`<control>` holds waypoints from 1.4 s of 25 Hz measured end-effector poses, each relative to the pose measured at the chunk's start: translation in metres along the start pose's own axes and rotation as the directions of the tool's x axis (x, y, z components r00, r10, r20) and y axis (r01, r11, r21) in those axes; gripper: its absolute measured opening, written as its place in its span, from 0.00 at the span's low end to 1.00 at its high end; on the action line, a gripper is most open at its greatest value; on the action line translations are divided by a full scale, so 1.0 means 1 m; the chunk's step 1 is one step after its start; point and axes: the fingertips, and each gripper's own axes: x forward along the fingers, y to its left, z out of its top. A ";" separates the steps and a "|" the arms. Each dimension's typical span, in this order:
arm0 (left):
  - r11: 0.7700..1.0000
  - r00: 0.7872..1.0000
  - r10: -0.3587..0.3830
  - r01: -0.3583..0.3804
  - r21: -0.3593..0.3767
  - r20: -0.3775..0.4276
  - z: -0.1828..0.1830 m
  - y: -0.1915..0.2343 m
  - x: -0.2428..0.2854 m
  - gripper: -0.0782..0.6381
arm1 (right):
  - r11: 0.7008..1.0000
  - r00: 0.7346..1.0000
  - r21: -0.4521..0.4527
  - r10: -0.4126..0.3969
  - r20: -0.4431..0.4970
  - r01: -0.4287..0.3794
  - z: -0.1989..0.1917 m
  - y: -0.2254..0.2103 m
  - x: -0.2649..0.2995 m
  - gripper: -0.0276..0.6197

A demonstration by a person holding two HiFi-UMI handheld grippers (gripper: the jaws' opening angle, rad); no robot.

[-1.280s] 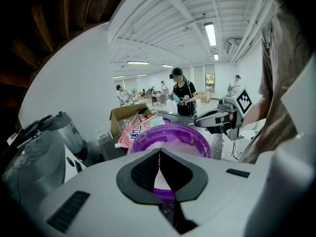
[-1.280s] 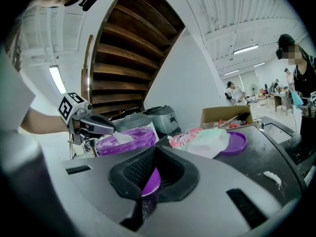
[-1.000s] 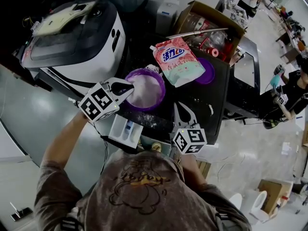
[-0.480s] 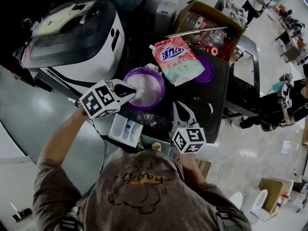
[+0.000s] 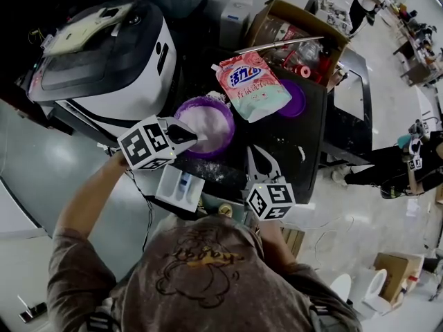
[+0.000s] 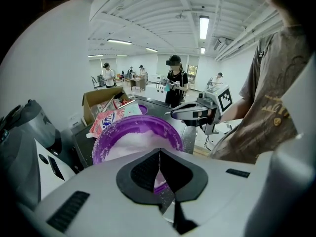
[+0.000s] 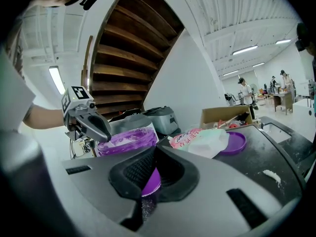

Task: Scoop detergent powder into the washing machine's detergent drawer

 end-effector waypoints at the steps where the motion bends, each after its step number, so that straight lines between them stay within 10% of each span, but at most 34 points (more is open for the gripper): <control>1: 1.000 1.000 -0.011 0.011 -0.004 -0.006 -0.001 -0.001 0.001 0.14 | 1.000 1.000 0.001 -0.001 0.001 0.001 0.000 0.000 0.000 0.04; 35: 0.945 0.961 -0.276 0.273 -0.182 0.010 0.013 -0.014 0.009 0.14 | 0.999 0.998 0.023 -0.050 0.026 0.050 0.000 -0.009 -0.012 0.04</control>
